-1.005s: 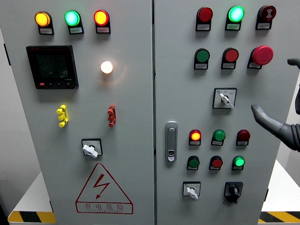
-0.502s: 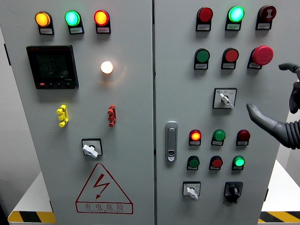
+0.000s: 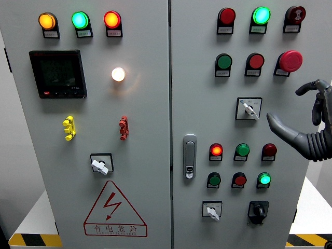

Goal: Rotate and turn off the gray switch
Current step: 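Move the right hand toward the gray rotary switch with white knob, then close the right hand's fingers around the white switch knob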

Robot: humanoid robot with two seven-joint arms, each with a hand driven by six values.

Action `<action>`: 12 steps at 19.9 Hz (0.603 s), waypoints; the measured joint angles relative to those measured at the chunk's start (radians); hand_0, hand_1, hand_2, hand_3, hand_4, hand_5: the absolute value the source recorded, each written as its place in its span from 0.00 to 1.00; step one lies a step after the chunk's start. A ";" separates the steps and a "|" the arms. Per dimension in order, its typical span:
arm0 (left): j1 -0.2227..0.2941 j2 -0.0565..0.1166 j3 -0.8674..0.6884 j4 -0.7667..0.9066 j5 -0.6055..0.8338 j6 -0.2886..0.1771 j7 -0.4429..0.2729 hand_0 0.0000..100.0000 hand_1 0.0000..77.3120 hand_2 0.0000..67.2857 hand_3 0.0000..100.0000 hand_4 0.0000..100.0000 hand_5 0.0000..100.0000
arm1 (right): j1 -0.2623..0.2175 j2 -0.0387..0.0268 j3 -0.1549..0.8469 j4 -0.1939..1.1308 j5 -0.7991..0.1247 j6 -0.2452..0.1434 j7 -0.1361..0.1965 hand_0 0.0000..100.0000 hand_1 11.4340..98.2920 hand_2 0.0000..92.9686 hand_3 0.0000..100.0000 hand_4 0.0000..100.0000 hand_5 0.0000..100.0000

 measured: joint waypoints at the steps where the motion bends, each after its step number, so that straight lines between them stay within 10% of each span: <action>1: 0.000 0.000 0.000 0.000 0.000 0.000 0.000 0.00 0.00 0.20 0.18 0.10 0.12 | 0.003 0.0000 -0.006 -0.009 0.000 -0.001 -0.006 0.00 0.27 0.59 0.98 0.95 1.00; 12: 0.000 0.000 0.000 0.000 0.000 0.001 0.000 0.00 0.00 0.20 0.18 0.10 0.12 | 0.024 -0.0015 -0.091 -0.097 0.038 -0.054 -0.082 0.00 0.26 0.62 0.98 0.95 1.00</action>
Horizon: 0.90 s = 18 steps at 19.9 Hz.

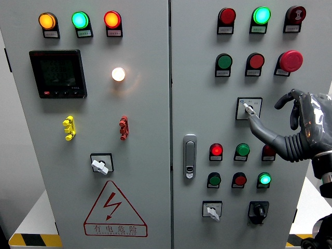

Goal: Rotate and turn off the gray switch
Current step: 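Close the right hand's fingers around the white switch knob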

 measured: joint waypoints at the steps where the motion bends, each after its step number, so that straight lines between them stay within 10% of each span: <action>1: 0.000 0.000 0.000 0.000 0.000 0.000 0.000 0.00 0.00 0.20 0.18 0.10 0.12 | 0.003 0.0000 -0.006 -0.007 0.001 -0.006 -0.001 0.00 0.26 0.62 0.98 0.95 1.00; 18: 0.000 0.000 0.000 0.000 0.000 0.000 0.000 0.00 0.00 0.20 0.18 0.10 0.12 | 0.032 0.0000 -0.039 -0.077 -0.002 -0.018 -0.053 0.00 0.25 0.66 0.98 0.95 1.00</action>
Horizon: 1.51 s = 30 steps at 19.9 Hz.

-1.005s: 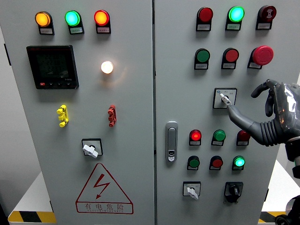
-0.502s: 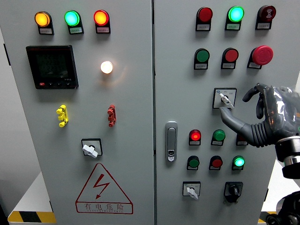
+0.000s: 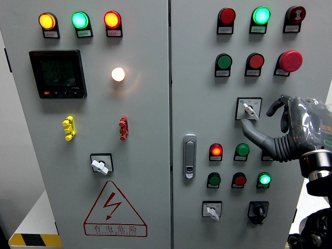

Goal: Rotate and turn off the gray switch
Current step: 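Close the right hand's fingers around the white switch knob, then twist the held white knob with the right hand to rotate the switch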

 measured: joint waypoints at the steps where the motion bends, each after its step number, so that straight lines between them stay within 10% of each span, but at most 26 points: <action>1: 0.000 0.000 0.000 0.000 0.000 0.000 0.000 0.00 0.00 0.20 0.18 0.10 0.12 | 0.004 0.0000 -0.003 -0.004 0.000 0.000 -0.001 0.00 0.25 0.66 0.98 0.95 1.00; 30: 0.000 0.000 0.000 0.000 0.000 0.000 0.000 0.00 0.00 0.20 0.18 0.10 0.12 | 0.053 0.0005 -0.049 -0.057 0.000 0.000 -0.049 0.00 0.21 0.68 0.99 0.96 1.00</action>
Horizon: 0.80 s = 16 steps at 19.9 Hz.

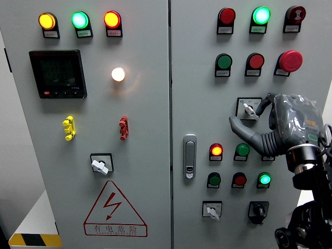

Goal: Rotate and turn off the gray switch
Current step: 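Twist the held white knob with the right hand to rotate the switch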

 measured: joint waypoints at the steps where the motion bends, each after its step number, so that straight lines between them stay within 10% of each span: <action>1: 0.000 0.000 0.000 0.000 0.000 0.000 0.000 0.00 0.00 0.20 0.18 0.10 0.12 | 0.000 0.0000 -0.001 0.000 0.000 0.000 0.000 0.00 0.21 0.69 1.00 0.96 1.00; 16: 0.000 0.000 0.000 0.000 0.000 0.000 0.000 0.00 0.00 0.20 0.18 0.10 0.12 | 0.001 -0.0007 -0.004 -0.024 -0.005 0.001 -0.011 0.00 0.19 0.71 1.00 0.97 1.00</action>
